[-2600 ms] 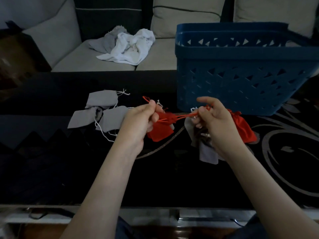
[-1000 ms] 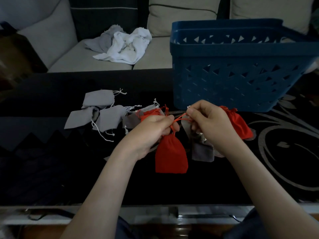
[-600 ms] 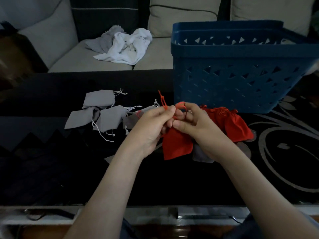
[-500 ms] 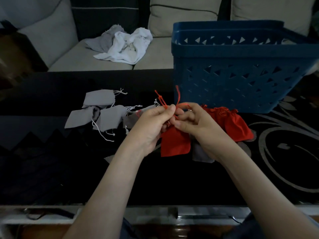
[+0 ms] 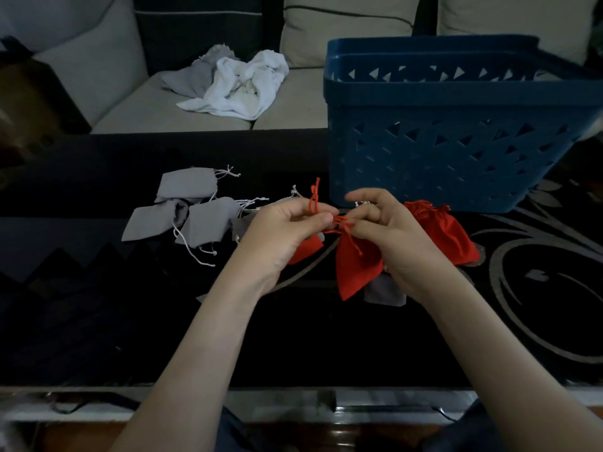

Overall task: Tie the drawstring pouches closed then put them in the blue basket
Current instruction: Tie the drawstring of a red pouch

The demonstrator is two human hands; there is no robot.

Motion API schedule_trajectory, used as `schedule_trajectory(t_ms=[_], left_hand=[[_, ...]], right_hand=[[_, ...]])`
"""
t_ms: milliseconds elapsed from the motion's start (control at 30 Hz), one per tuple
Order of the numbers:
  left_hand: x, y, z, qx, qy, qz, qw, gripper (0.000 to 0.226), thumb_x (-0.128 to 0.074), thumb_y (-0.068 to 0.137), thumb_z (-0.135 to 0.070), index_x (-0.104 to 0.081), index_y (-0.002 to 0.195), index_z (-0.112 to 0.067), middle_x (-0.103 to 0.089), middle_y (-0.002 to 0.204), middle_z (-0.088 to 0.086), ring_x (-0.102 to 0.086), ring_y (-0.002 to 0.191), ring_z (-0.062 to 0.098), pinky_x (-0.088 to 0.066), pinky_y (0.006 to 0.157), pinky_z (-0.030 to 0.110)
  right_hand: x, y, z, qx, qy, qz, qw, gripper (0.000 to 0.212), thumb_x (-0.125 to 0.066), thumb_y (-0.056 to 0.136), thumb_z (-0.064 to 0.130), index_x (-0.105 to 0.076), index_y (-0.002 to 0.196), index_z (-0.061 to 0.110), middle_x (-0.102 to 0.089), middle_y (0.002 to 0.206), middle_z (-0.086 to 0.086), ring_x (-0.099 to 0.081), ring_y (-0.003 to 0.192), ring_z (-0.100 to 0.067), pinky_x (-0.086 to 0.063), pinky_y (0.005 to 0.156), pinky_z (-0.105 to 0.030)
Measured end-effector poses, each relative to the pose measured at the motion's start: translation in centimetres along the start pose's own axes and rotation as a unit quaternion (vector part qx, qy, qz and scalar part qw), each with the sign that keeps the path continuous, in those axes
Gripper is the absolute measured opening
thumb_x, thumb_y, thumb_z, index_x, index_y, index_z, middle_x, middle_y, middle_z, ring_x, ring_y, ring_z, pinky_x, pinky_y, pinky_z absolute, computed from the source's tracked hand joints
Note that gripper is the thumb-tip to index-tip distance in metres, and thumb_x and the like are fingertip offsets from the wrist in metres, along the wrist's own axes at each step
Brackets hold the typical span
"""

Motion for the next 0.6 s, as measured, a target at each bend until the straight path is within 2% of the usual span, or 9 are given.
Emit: schedule_trajectory(t_ms=[67, 167, 267, 367, 433, 533, 600], left_hand=[[0.0, -0.1, -0.1, -0.041, 0.074, -0.029, 0.996, 0.013, -0.067, 0.083, -0.005, -0.071, 0.083, -0.018, -0.071, 0.080, 0.013, -0.061, 0.071, 0.007, -0.046, 0.070, 0.017], [-0.4, -0.3, -0.7, -0.133, 0.248, -0.072, 0.957, 0.010, -0.070, 0.081, -0.004, -0.072, 0.084, -0.014, -0.062, 0.068, -0.007, -0.052, 0.055, -0.009, -0.036, 0.057, 0.005], [-0.8, -0.6, -1.1, -0.192, 0.337, -0.116, 0.915, 0.007, -0.071, 0.082, -0.009, -0.071, 0.088, -0.013, -0.056, 0.070, -0.012, -0.052, 0.059, -0.011, -0.034, 0.059, 0.000], [-0.7, -0.7, -1.0, -0.218, 0.382, -0.156, 0.885, 0.006, -0.071, 0.081, -0.013, -0.069, 0.087, -0.015, -0.048, 0.071, -0.014, -0.046, 0.059, -0.005, -0.033, 0.063, -0.001], [-0.8, -0.8, -1.2, -0.243, 0.393, -0.162, 0.872, 0.006, -0.070, 0.081, -0.013, -0.068, 0.087, -0.013, -0.045, 0.072, -0.014, -0.049, 0.064, 0.000, -0.036, 0.067, 0.004], [-1.1, -1.0, -1.3, -0.277, 0.387, -0.153, 0.866, 0.006, -0.069, 0.081, -0.015, -0.067, 0.087, -0.015, -0.049, 0.075, -0.011, -0.059, 0.070, 0.013, -0.043, 0.067, 0.019], [-1.3, -1.1, -1.4, -0.284, 0.372, -0.148, 0.871, 0.006, -0.067, 0.081, -0.018, -0.068, 0.087, -0.016, -0.051, 0.076, -0.010, -0.059, 0.070, 0.011, -0.043, 0.066, 0.019]], right_hand=[[-0.1, 0.0, -0.1, 0.002, -0.008, 0.002, 1.000, 0.031, -0.053, 0.086, -0.012, -0.052, 0.106, 0.012, -0.059, 0.066, 0.007, -0.055, 0.054, -0.002, -0.043, 0.053, -0.012], [-0.3, 0.0, -0.3, 0.008, -0.030, 0.006, 1.000, 0.027, -0.056, 0.086, -0.009, -0.052, 0.103, 0.012, -0.060, 0.062, 0.009, -0.055, 0.056, -0.001, -0.043, 0.056, -0.011], [-0.3, 0.0, -0.4, 0.011, -0.051, 0.002, 0.999, 0.022, -0.057, 0.087, -0.005, -0.055, 0.100, 0.013, -0.060, 0.064, 0.009, -0.054, 0.061, -0.004, -0.042, 0.060, -0.013], [-0.1, -0.1, -0.2, -0.003, -0.026, 0.000, 1.000, 0.021, -0.048, 0.092, -0.004, -0.058, 0.104, 0.009, -0.062, 0.072, 0.000, -0.055, 0.065, -0.011, -0.043, 0.063, -0.019], [-0.2, 0.0, -0.4, -0.019, -0.018, 0.003, 1.000, 0.023, -0.043, 0.094, -0.003, -0.060, 0.105, 0.009, -0.062, 0.074, -0.004, -0.055, 0.067, -0.016, -0.044, 0.067, -0.024], [-0.7, 0.2, -0.9, -0.035, -0.036, 0.012, 0.999, 0.021, -0.044, 0.097, 0.002, -0.063, 0.102, 0.010, -0.061, 0.080, -0.014, -0.052, 0.071, -0.023, -0.041, 0.071, -0.030], [-0.9, 0.1, -1.0, -0.035, -0.051, 0.025, 0.998, 0.019, -0.047, 0.097, 0.005, -0.064, 0.098, 0.011, -0.059, 0.086, -0.020, -0.050, 0.075, -0.026, -0.040, 0.071, -0.031]])
Point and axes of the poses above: each hand's wrist, its own y-axis towards the middle knuckle, its own x-axis out of the back of the hand, z = x × y, the point moved 3 cm from there along y, towards the middle knuckle
